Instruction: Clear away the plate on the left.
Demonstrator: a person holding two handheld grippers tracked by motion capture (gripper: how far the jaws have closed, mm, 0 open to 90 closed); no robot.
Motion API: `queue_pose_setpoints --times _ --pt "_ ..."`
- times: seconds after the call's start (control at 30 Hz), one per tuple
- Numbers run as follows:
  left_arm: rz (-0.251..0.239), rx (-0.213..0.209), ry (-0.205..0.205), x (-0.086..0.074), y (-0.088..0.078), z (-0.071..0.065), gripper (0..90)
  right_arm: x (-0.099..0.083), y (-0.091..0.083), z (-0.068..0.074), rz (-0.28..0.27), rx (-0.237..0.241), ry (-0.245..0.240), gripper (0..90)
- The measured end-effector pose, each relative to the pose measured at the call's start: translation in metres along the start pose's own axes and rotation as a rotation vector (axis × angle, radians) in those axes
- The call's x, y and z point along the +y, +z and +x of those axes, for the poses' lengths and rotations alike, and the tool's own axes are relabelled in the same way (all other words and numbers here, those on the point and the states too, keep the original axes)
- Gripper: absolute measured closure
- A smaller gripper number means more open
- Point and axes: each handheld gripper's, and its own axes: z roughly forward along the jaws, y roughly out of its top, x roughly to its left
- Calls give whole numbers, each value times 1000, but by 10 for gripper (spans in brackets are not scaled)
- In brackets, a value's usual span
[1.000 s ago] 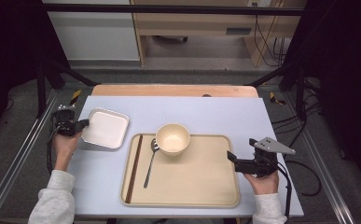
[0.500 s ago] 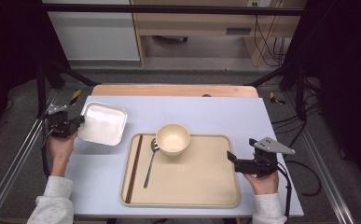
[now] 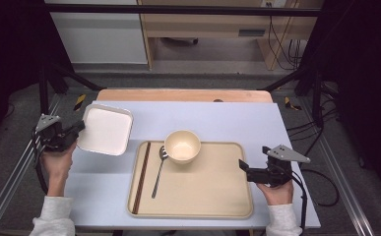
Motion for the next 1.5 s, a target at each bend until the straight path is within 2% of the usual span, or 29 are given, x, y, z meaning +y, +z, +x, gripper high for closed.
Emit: queue_pose_setpoints --times 0.2,0.27,0.47,0.63,0.67,0.73,0.87,1.13,1.33,1.5 --pt "-47 -20 3 3 -16 -8 886 0 1 2 3 4 -6 34" --pt "-69 -22 25 6 -25 -12 886 0 2 3 4 3 -10 34" --pt "-118 -50 40 13 -40 -23 886 0 2 4 6 4 -9 34" --pt "-151 -82 77 19 -51 -40 886 0 1 4 2 4 -7 34" --pt "-151 -82 77 19 -51 -40 886 0 1 4 2 4 -7 34" --pt "-161 -110 91 20 -55 -50 886 0 0 3 0 5 -10 34" --pt "-166 -158 111 22 -57 -63 886 0 0 4 -4 5 -11 34" --pt "-165 -215 168 22 -58 -93 886 1 -1 4 -6 9 -11 34" --pt "-150 -261 229 20 -59 -121 886 2 -4 3 -12 10 -13 33" --pt "-123 -298 272 18 -51 -146 886 3 -5 4 -18 8 -9 34"
